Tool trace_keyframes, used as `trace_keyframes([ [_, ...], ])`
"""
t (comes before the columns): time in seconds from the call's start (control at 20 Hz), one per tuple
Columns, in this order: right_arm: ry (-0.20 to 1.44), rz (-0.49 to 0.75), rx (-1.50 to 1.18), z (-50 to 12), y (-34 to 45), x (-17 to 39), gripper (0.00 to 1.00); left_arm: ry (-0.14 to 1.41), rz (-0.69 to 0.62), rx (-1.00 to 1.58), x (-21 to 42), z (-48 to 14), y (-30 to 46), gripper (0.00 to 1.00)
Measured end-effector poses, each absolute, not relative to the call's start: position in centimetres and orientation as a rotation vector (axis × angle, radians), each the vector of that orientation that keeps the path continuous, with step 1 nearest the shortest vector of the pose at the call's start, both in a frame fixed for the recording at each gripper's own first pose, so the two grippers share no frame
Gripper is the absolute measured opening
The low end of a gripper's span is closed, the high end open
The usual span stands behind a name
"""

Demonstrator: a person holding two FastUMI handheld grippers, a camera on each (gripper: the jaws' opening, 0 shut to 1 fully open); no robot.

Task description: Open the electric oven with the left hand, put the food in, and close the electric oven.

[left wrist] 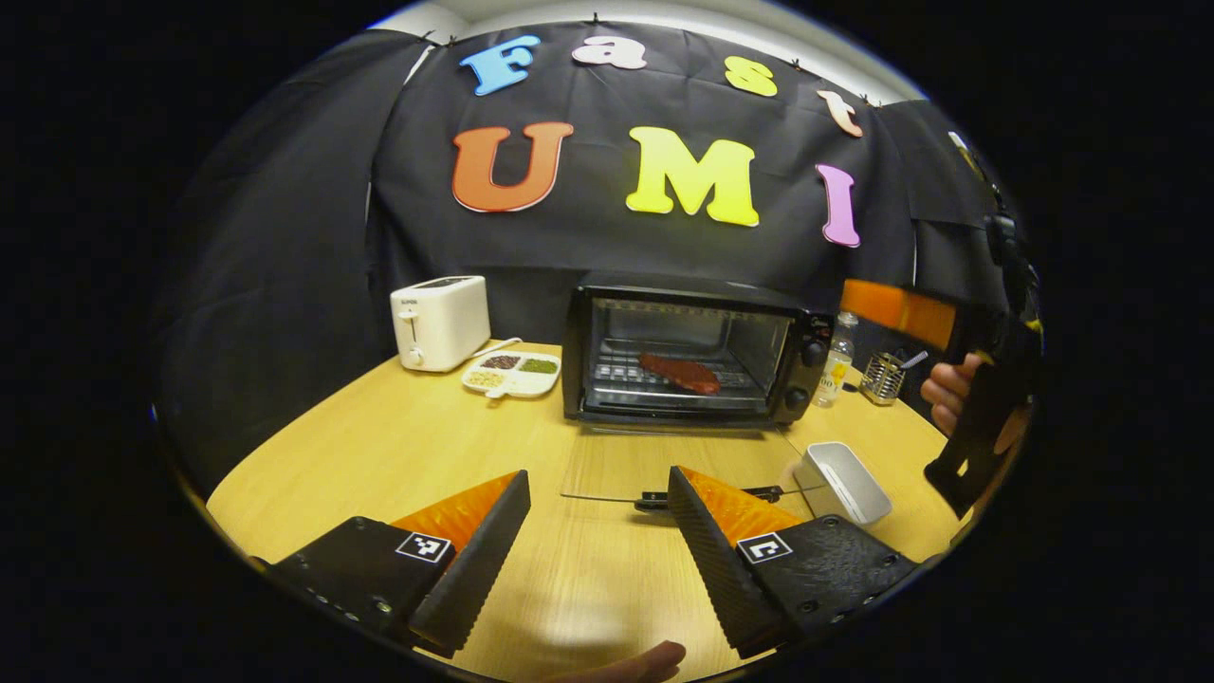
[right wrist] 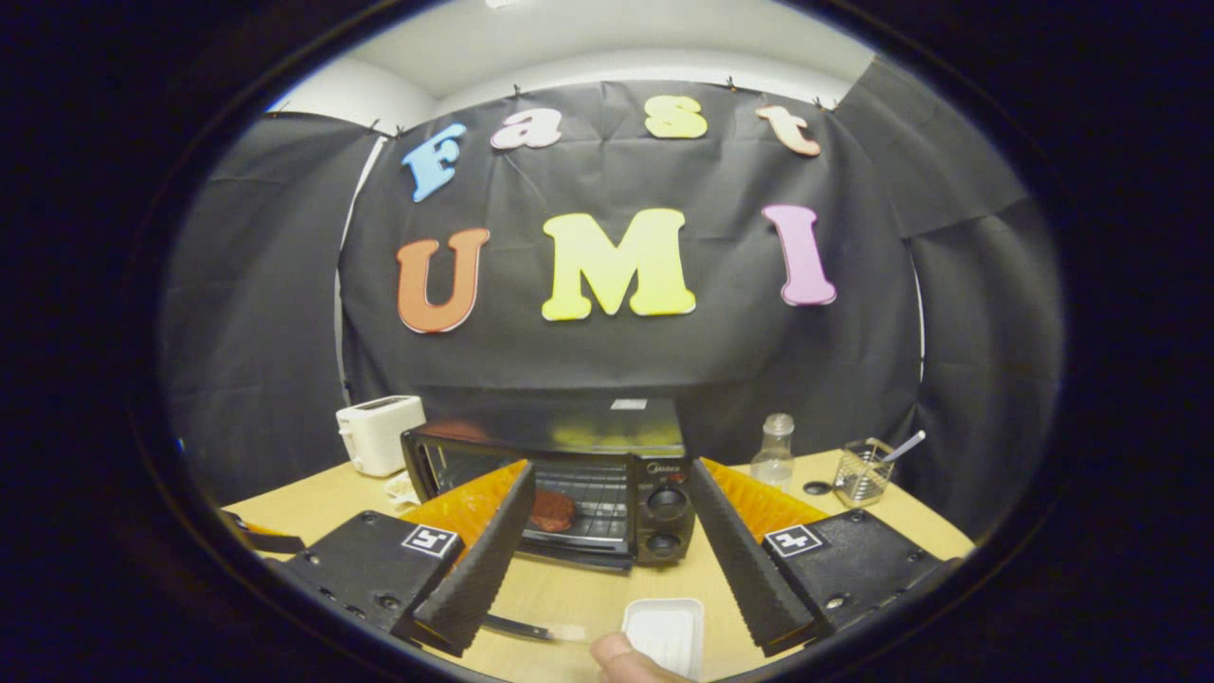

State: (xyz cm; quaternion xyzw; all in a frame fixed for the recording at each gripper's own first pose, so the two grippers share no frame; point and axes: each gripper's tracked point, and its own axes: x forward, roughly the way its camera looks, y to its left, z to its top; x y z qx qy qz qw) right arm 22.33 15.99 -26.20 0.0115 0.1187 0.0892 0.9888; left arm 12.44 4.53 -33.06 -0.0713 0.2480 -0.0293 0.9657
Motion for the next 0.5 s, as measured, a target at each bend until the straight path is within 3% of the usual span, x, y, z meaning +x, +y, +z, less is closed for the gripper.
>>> trace_keyframes([
  [0.5, 0.064, 0.208, -0.090, -17.0, 13.0, 18.7, 1.00, 0.633, -0.209, -0.077, 13.2, -38.8, -3.2, 0.94],
])
